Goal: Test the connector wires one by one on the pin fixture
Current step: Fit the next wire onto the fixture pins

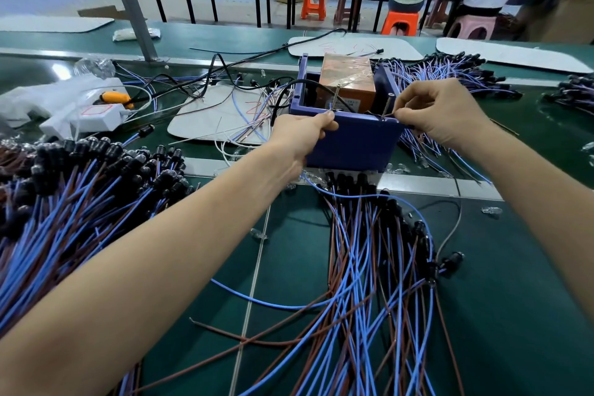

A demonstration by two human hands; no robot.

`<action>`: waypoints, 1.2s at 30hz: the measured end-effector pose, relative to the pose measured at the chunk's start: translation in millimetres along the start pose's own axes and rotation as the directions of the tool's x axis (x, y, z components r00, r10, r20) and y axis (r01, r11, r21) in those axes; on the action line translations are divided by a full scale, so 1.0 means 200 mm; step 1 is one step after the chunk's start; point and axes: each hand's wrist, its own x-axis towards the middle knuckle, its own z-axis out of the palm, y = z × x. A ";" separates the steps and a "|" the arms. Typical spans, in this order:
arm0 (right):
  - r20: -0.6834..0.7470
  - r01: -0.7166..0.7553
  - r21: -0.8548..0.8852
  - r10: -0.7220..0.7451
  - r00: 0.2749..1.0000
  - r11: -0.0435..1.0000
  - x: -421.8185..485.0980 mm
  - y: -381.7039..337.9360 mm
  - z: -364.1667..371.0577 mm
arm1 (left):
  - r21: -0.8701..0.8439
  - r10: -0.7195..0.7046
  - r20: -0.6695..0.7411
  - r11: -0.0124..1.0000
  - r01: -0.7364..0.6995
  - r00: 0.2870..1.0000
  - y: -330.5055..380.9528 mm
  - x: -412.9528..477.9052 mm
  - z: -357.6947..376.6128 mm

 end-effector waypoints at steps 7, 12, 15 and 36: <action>-0.137 0.210 -0.276 -0.255 0.957 0.938 -0.04 0.00 0.05 | -0.007 0.000 0.006 1.000 0.001 1.000 0.00 0.00 -0.01; -0.127 0.352 -0.451 -0.450 0.884 0.820 -0.05 0.02 0.07 | -0.007 0.001 0.006 1.000 -0.001 1.000 0.00 0.00 -0.01; -0.125 0.383 -0.508 -0.506 0.853 0.771 -0.06 0.03 0.08 | -0.010 0.003 0.007 1.000 -0.003 1.000 0.01 -0.01 -0.01; -0.237 0.308 -0.293 -0.381 0.894 0.905 -0.11 -0.02 0.10 | 0.105 0.419 0.016 0.902 -0.418 0.908 -0.03 -0.04 -0.05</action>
